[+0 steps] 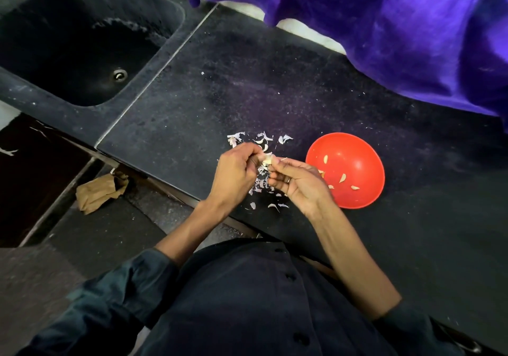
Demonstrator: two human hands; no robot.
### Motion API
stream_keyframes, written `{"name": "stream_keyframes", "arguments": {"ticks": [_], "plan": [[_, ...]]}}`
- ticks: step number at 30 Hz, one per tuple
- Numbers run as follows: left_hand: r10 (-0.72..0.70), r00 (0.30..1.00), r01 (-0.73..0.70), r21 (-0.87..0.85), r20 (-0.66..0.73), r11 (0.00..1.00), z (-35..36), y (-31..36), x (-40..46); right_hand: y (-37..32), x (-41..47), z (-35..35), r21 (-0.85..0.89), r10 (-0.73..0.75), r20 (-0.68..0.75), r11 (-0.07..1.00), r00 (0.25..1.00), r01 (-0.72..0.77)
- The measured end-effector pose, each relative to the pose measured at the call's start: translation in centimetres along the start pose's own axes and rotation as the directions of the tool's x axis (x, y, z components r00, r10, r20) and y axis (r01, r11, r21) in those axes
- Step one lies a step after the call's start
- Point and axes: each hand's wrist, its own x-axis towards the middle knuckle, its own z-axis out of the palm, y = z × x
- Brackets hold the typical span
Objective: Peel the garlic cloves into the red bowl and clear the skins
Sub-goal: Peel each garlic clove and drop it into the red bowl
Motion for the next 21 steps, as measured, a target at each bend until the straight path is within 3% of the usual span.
{"name": "stream_keyframes", "arguments": {"ticks": [4, 8, 21], "plan": [[-0.218, 0.97, 0.232, -0.144, 0.103, 0.962, 0.1, 0.9, 0.1, 0.2, 0.1, 0.0, -0.042, -0.115, 0.048, 0.992, 0.992, 0.117], [-0.3, 0.934, 0.345, -0.269, 0.194, 0.899, -0.1, 1.3, 0.1, 0.2, -0.1, -0.4, -0.16, -0.219, 0.06, 0.961, 0.974, 0.226], [-0.241, 0.962, 0.263, -0.197, 0.131, 0.944, -0.2, 1.4, 0.0, 0.4, 0.1, 0.2, -0.043, -0.262, 0.039, 0.964, 0.964, 0.263]]}}
